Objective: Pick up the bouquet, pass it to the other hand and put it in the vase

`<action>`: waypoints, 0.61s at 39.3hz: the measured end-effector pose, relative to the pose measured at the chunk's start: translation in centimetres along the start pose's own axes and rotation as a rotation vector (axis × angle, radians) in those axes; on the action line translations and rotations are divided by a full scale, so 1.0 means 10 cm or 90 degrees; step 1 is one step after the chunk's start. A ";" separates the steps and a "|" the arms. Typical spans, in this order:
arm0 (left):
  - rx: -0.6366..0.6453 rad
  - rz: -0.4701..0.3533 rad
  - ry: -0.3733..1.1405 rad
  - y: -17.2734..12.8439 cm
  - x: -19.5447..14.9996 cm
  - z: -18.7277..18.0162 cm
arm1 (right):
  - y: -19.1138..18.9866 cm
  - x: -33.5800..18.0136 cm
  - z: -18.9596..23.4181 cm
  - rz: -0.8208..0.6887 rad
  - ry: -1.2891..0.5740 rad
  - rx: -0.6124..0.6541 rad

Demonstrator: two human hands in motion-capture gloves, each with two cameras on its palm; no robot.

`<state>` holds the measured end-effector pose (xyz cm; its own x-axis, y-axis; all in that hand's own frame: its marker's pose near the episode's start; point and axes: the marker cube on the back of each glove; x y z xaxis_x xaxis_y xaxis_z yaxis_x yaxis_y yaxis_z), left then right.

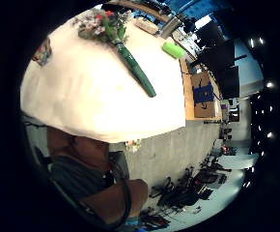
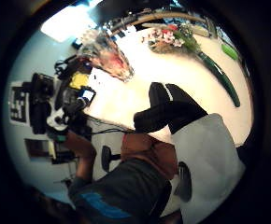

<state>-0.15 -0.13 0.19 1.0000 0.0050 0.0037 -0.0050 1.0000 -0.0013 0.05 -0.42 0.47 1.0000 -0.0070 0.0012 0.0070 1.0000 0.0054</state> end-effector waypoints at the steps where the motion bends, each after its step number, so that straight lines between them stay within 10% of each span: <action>1: 0.000 0.001 -0.001 0.00 0.00 0.01 | 0.00 0.00 0.01 -0.001 0.000 0.000; 24: -0.005 0.006 -0.006 -0.05 -0.01 0.07 | -0.04 0.06 0.17 -0.014 -0.016 0.007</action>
<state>-0.22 -0.64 0.90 0.9998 0.0152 0.0130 -0.0151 0.9998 -0.0100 0.67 -0.81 2.18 0.9993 -0.0292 0.0254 0.0288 0.9995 0.0163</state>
